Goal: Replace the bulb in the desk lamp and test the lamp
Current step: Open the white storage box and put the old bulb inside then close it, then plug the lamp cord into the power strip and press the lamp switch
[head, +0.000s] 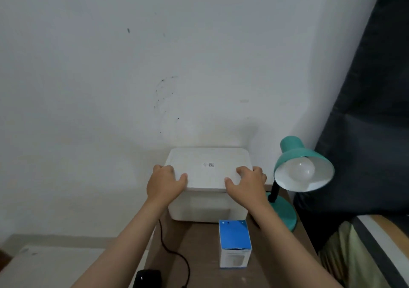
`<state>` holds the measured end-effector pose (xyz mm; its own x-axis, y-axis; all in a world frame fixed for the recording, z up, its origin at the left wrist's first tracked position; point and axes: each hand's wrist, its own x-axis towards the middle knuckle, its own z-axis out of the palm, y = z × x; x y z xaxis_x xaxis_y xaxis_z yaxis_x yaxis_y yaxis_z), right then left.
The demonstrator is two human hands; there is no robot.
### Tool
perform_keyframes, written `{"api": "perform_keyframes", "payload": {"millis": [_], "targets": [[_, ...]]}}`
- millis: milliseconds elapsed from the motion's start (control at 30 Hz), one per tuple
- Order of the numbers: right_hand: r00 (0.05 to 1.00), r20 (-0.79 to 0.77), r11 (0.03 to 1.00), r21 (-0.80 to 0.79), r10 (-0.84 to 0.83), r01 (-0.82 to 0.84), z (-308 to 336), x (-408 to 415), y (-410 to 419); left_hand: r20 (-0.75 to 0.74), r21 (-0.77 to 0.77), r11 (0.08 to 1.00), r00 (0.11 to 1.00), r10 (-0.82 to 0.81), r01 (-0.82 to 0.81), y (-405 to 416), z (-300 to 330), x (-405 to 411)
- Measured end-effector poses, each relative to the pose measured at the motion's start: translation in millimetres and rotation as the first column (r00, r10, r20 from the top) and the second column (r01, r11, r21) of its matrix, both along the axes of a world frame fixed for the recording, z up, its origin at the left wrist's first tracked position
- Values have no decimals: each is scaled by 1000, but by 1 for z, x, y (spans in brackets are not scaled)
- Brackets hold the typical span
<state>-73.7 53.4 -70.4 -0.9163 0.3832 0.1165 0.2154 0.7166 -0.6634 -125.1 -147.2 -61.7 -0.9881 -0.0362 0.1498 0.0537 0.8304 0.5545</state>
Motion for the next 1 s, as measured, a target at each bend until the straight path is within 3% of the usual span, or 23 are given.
{"api": "perform_keyframes", "payload": {"millis": [267,500,600,700,800,900,1000], "targets": [[999,12,1000,-5,-30,31,-24,-5,2,-46,-83,997,999,-10,7,6,-27,-8],[999,44,992,125,-7,1,-21,-3,0,134,-175,981,989,-62,85,5,-32,-7],[969,-238,983,184,70,-26,-20,20,-19,151,-90,989,983,-100,114,-2,-30,10],[876,-433,977,106,211,-183,-36,65,-57,-16,77,991,994,-111,112,-18,-48,57],[887,-331,940,3,323,-341,-65,108,-92,-52,126,989,996,-73,80,-40,-74,120],[935,-82,930,-106,345,-352,-93,133,-110,-14,193,981,1000,-20,23,-63,-103,179],[891,185,910,-82,414,-406,-105,144,-117,20,184,983,1000,-2,-1,-82,-129,225]]}}
